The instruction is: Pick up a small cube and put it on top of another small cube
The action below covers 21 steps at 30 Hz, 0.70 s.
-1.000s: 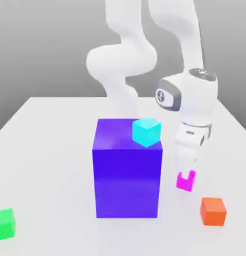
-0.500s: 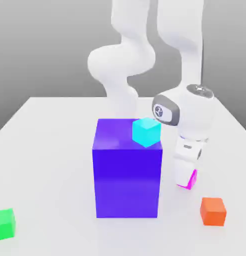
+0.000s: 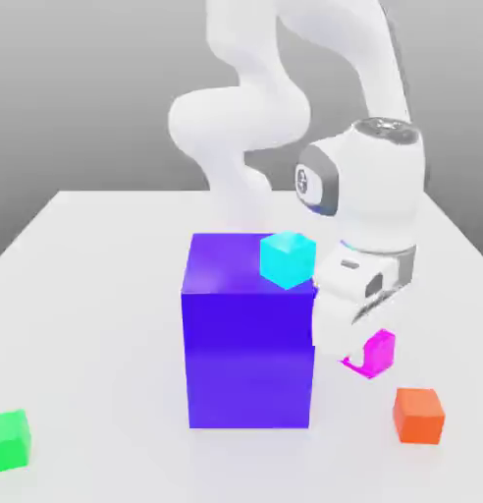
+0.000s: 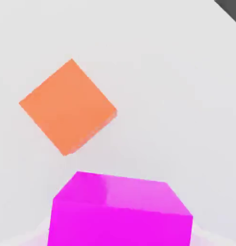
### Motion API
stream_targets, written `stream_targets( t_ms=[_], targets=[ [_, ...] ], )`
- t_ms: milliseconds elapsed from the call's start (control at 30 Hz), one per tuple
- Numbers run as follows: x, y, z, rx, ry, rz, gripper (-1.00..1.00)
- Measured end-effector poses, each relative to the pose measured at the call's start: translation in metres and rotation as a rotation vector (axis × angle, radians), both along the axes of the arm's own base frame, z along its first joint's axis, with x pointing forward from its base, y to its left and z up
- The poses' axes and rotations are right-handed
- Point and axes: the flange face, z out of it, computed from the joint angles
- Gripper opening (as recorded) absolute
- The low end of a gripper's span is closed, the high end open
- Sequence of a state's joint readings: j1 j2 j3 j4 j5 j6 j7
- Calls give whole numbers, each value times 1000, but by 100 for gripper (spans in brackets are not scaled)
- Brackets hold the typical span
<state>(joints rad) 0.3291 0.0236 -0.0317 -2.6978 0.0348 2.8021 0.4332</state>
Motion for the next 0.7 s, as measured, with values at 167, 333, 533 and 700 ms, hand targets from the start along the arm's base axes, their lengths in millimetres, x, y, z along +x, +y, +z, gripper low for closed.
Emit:
stream_targets(
  t_ms=[167,333,533,700],
  targets=[
    [50,-94,8,5,10,-299,-100],
    [76,-192,15,10,20,-574,-100],
    [72,-327,24,19,28,-914,-100],
    [30,-416,7,17,75,-1162,-100]
  ],
)
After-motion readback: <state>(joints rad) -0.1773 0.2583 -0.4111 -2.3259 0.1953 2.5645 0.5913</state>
